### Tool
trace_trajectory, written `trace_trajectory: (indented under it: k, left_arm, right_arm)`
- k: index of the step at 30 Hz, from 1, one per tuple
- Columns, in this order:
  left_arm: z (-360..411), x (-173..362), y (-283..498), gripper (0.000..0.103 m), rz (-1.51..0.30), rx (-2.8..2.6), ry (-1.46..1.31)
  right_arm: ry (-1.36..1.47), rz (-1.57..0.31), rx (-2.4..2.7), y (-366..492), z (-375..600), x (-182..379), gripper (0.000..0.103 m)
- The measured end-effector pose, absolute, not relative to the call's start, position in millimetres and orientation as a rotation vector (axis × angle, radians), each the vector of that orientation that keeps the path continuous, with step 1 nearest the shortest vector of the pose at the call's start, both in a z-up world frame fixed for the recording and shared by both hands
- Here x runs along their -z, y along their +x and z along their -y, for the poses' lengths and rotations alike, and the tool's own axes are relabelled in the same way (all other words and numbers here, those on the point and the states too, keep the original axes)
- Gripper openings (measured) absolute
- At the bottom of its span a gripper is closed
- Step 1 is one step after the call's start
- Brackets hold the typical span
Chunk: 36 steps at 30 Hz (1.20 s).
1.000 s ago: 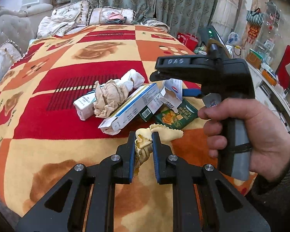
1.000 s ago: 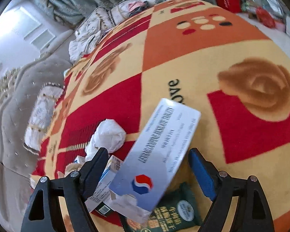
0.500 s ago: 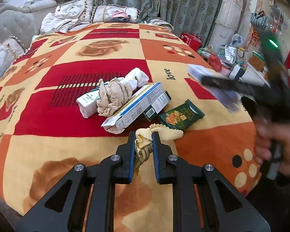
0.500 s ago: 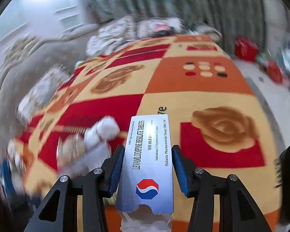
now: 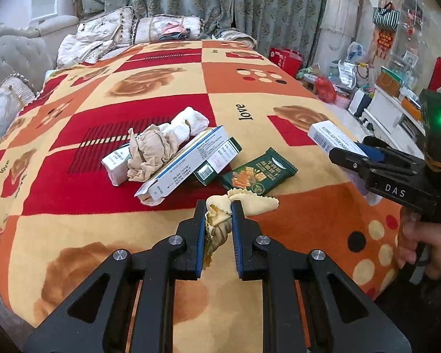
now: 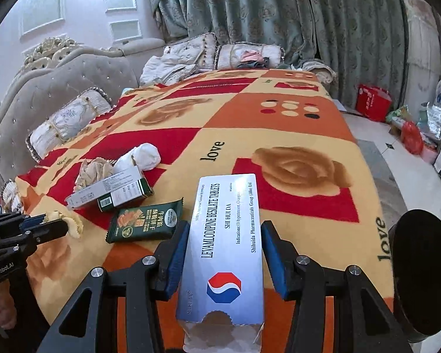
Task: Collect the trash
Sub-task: 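Lift the medicine box and yellow wrapper off the blanket with both tools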
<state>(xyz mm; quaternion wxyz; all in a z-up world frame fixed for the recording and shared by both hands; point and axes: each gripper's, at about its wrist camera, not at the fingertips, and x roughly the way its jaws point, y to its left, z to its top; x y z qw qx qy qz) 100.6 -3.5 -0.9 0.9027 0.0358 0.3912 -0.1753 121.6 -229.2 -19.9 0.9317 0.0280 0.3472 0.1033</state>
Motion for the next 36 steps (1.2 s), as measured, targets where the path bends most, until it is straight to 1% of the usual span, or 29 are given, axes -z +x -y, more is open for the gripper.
trace_trajectory:
  k: [8, 36]
  left_arm:
    - [11.5, 0.8, 97.7, 0.014, -0.806, 0.374, 0.088]
    - [18.4, -1.8, 94.3, 0.014, -0.796, 0.38, 0.104]
  right_arm:
    - [0.019, -0.697, -0.195, 112.9, 231.8, 18.9, 0.048]
    - [0.018, -0.686, -0.167, 104.7, 245.9, 15.9, 0.048]
